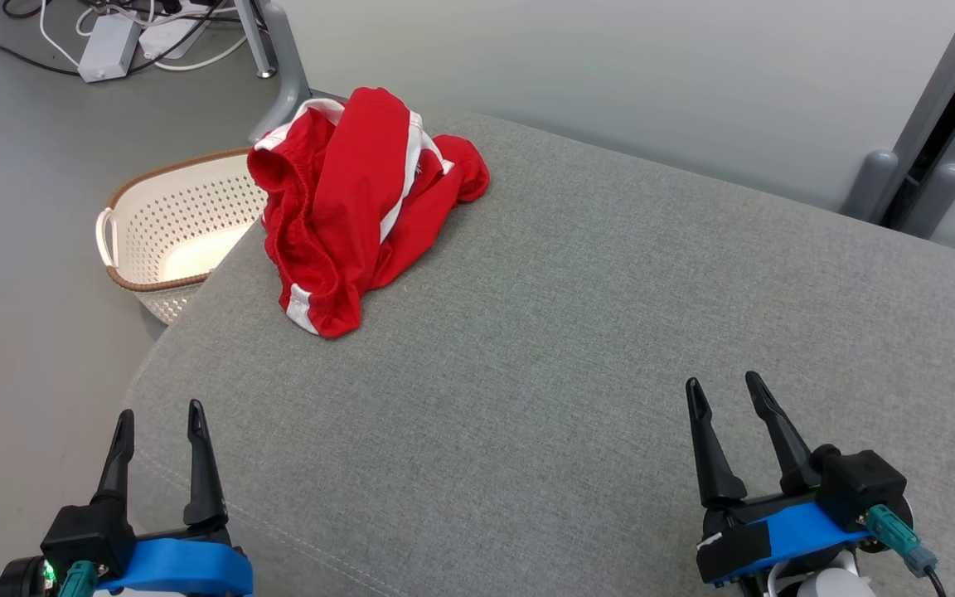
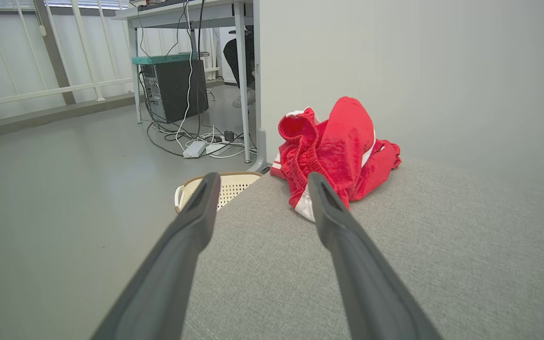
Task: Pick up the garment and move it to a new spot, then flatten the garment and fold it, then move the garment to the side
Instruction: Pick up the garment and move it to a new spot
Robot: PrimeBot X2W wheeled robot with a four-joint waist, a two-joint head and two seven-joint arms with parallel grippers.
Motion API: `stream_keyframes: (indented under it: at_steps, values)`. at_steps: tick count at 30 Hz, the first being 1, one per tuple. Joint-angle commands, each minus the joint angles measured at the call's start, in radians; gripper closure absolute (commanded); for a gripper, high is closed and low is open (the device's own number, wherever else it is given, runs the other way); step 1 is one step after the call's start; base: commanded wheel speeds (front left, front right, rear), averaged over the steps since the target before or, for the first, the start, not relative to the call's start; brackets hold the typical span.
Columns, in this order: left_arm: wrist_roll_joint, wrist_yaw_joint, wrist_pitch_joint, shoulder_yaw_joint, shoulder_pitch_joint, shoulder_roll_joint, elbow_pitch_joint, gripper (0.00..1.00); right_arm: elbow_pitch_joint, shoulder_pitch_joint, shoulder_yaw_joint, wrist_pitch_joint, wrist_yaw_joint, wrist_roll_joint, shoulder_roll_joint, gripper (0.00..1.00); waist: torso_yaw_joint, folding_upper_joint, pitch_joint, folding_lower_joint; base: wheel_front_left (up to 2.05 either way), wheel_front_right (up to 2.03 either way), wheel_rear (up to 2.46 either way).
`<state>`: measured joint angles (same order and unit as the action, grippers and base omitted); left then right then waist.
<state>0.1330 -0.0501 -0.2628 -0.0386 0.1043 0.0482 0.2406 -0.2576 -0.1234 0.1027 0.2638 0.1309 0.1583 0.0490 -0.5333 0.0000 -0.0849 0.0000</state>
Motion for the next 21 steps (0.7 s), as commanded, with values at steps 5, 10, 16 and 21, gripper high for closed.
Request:
stream_keyframes:
  at_steps: [5,10,16,21]
  values:
    - [0.004,0.004,-0.003,0.001,0.006,0.004,0.009,0.0,0.0,0.001,0.001,0.001,0.0,0.001,0.002,0.0,0.012,0.0,0.003,0.0,0.0,0.0,0.0]
    - [-0.001,0.013,-0.003,-0.013,0.057,0.004,0.016,0.0,0.007,-0.009,-0.006,0.001,0.0,-0.02,0.004,0.0,0.05,0.0,-0.018,0.0,0.0,0.0,0.0]
    - [-0.011,0.039,-0.003,-0.059,0.205,0.032,0.048,0.0,0.025,-0.037,-0.007,0.001,0.0,-0.041,0.029,0.0,0.121,0.0,-0.081,0.0,0.0,0.0,0.0]
    - [-0.009,0.057,-0.003,-0.109,0.373,0.086,0.104,0.0,0.059,-0.073,-0.012,0.001,0.0,-0.06,0.059,0.0,0.203,0.0,-0.164,0.0,0.0,0.0,0.0]
